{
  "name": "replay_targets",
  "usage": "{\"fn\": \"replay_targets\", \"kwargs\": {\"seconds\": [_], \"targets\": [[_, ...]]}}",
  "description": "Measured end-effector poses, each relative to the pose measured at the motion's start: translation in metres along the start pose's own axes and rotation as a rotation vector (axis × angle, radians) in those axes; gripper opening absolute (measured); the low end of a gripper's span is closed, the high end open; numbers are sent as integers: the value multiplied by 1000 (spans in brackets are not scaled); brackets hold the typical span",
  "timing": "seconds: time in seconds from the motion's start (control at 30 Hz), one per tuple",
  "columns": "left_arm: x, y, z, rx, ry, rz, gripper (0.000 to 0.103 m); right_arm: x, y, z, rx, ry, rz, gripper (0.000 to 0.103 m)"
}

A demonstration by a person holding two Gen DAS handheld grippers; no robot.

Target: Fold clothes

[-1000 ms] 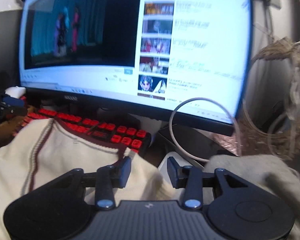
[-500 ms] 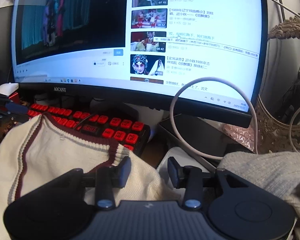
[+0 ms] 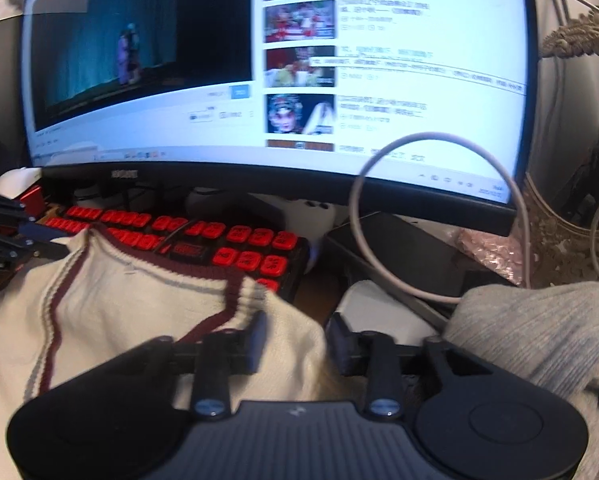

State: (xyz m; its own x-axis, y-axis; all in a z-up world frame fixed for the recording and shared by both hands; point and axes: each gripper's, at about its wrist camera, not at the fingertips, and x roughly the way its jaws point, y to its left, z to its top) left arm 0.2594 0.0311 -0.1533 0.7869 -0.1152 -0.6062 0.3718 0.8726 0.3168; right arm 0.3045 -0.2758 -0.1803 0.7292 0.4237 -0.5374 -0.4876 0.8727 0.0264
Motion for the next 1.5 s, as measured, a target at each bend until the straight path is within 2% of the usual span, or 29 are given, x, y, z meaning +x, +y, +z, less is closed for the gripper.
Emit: {"fn": "replay_targets", "kwargs": {"seconds": [0.03, 0.13, 0.3, 0.43, 0.53, 0.77, 0.9, 0.97, 1.13, 1.2, 1.33, 1.5], "targets": [[-1, -4, -1, 15, -6, 18, 10, -1, 4, -1, -17, 2, 3, 6], [-9, -6, -1, 6, -39, 55, 10, -7, 23, -4, -117, -7, -62, 4], [-32, 3, 6, -23, -119, 126, 9, -29, 42, 1, -215, -107, -161, 3], [-55, 10, 21, -28, -194, 197, 9, -52, 53, 23, -279, -206, -243, 3], [-66, 16, 32, -43, -228, 234, 9, -66, 54, 43, -263, -268, -277, 2], [-70, 24, 52, -72, -256, 290, 8, -69, 55, 78, -220, -301, -267, 1], [-58, 35, 55, -129, -236, 308, 8, -63, 54, 94, -235, -310, -277, 1], [-47, 35, 47, -142, -209, 295, 9, -53, 48, 93, -219, -284, -259, 1], [-18, 23, 24, -131, -151, 282, 9, -25, 33, 64, -149, -213, -211, 1], [-13, 21, 19, -130, -149, 285, 9, -20, 21, 57, -70, -192, -154, 6], [-10, 23, 16, -143, -148, 272, 9, -25, 1, 43, 40, -165, -85, 45], [-3, 25, 12, -150, -128, 258, 9, -11, -10, 25, 63, -82, -60, 46]]}}
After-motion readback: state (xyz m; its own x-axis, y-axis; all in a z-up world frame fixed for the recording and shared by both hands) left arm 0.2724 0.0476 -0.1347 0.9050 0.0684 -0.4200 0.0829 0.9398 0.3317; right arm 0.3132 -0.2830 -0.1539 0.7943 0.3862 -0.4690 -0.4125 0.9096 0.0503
